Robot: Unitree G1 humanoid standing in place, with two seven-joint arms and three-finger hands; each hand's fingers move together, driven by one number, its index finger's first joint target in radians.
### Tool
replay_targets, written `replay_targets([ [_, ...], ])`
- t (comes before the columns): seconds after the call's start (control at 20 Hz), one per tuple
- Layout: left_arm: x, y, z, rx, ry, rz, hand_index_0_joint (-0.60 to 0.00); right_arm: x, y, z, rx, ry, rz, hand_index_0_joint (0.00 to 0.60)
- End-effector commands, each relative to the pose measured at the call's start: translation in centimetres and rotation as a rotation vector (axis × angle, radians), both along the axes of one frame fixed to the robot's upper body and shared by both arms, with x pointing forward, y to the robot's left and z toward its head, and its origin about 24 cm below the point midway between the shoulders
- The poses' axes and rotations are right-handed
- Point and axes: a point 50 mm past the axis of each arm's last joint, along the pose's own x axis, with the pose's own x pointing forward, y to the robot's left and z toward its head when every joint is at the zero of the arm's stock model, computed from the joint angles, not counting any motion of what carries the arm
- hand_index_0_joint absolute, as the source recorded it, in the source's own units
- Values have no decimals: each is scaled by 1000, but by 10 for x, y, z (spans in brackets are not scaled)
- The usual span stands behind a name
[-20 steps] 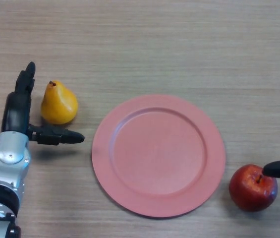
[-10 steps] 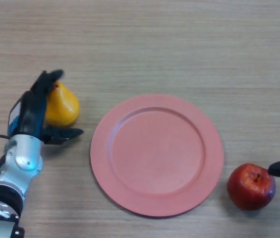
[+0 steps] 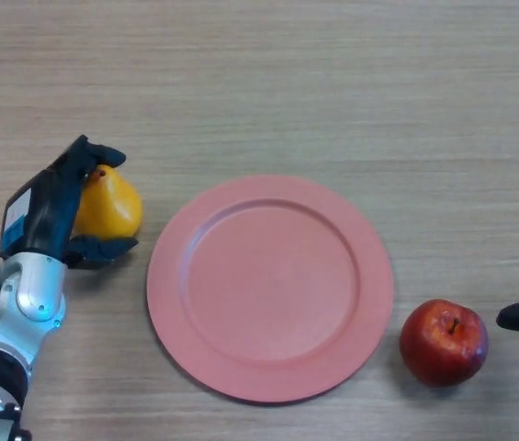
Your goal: Pick up the yellow pear and place it on the plate
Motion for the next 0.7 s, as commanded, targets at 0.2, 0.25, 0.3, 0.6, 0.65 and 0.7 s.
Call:
replay_targets([
  [0.2,8,3,71,-118,-227,-55,-600,-7,-3,34,-75,-189,-1,0],
  [0.25,4,-5,77,-127,-273,-45,-600,-8,-3,33,-73,-183,4,0],
  [0.3,0,-14,83,-141,-303,-89,-600,-7,-3,32,-85,-183,0,0],
  [0.6,-32,-76,76,-329,-169,-339,-600,-9,-4,32,-77,-185,-9,0],
  [0.65,-37,-85,73,-300,-176,-373,-600,-9,-4,33,-76,-184,-10,0],
  [0.7,-39,-93,65,-207,-190,-383,-600,-9,-4,33,-87,-189,-12,0],
])
